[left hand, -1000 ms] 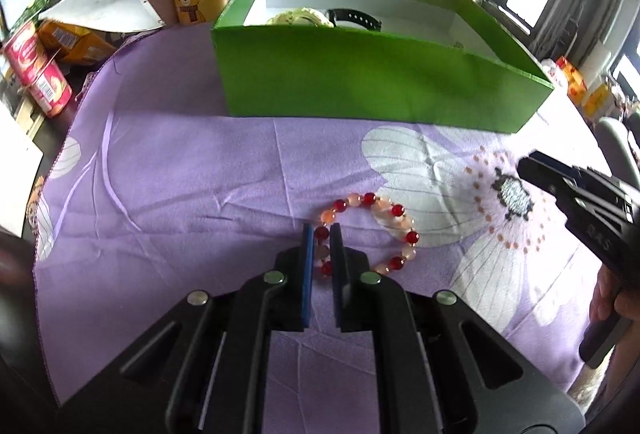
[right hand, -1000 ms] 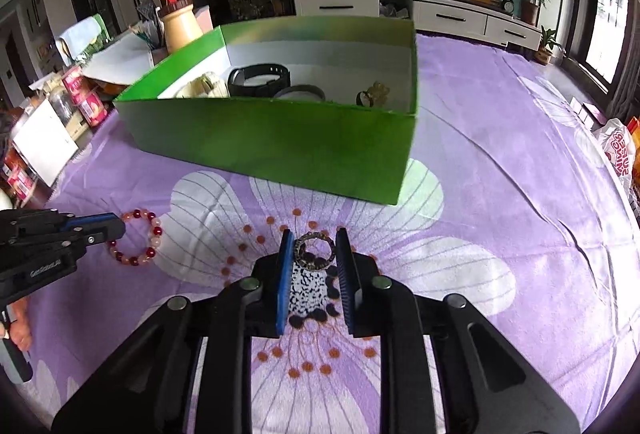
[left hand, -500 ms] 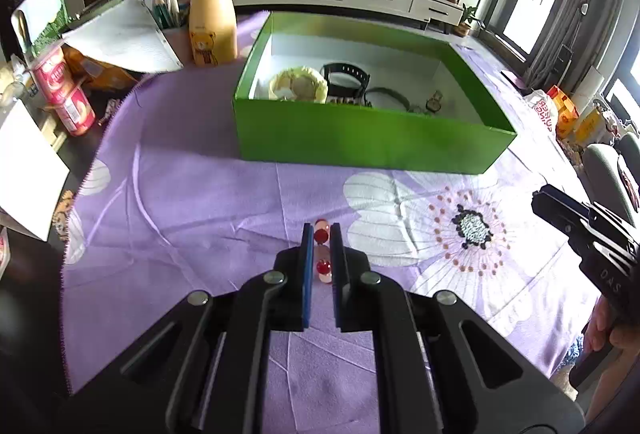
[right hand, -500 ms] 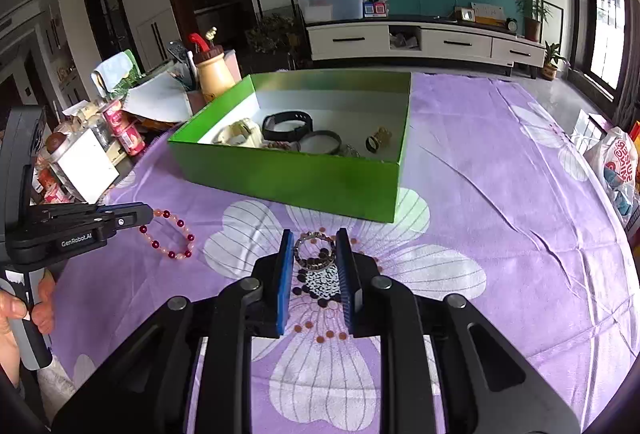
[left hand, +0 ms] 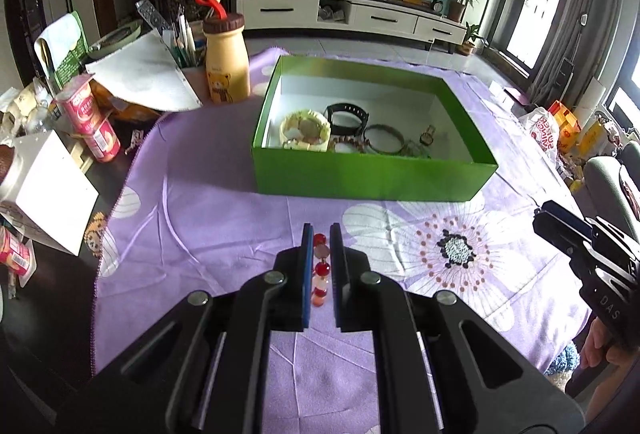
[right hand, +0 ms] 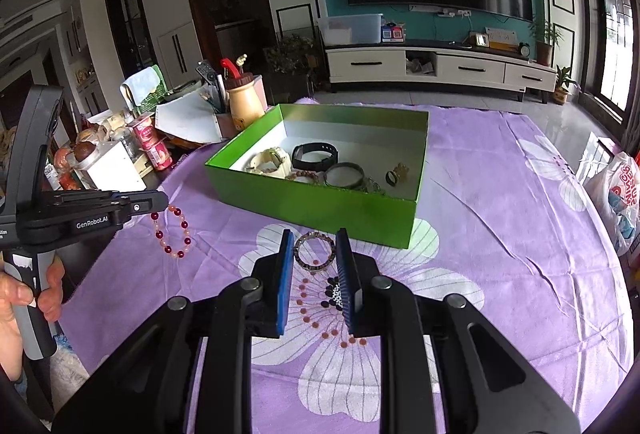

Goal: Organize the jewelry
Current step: 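Carry the red bracelet and silver ring into the green box, lowering both tools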

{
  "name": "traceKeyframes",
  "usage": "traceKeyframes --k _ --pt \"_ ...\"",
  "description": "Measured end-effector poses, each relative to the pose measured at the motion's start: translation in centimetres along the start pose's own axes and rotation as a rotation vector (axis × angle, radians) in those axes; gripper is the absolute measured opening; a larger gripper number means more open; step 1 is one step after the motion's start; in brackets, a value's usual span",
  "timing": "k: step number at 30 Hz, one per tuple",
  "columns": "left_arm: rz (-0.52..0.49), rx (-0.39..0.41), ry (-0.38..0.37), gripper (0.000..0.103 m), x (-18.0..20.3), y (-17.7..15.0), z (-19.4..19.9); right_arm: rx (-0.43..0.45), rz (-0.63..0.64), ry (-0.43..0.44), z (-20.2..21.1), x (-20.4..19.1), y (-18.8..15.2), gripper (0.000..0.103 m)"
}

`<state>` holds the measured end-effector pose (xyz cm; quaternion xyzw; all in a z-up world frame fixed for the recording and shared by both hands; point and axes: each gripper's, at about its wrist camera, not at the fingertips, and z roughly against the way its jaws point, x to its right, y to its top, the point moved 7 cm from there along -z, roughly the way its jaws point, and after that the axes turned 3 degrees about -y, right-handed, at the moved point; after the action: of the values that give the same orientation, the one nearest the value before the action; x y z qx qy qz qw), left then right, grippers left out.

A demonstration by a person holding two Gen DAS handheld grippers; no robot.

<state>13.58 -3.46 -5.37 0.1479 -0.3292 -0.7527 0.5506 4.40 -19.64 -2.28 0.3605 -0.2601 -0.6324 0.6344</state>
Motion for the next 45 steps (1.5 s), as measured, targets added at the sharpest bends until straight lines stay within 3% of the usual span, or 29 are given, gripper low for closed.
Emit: traceKeyframes --k 20,35,45 --pt "-0.055 0.067 0.015 0.008 1.1 4.5 0.8 0.061 0.032 0.009 -0.1 -0.4 3.6 0.021" --pt "-0.091 0.091 -0.002 0.008 2.8 8.6 -0.6 0.086 0.051 0.016 -2.1 -0.1 6.4 0.021" --pt "-0.049 0.062 -0.04 0.008 2.3 12.0 -3.1 0.051 -0.015 0.042 -4.9 1.5 8.6 0.021"
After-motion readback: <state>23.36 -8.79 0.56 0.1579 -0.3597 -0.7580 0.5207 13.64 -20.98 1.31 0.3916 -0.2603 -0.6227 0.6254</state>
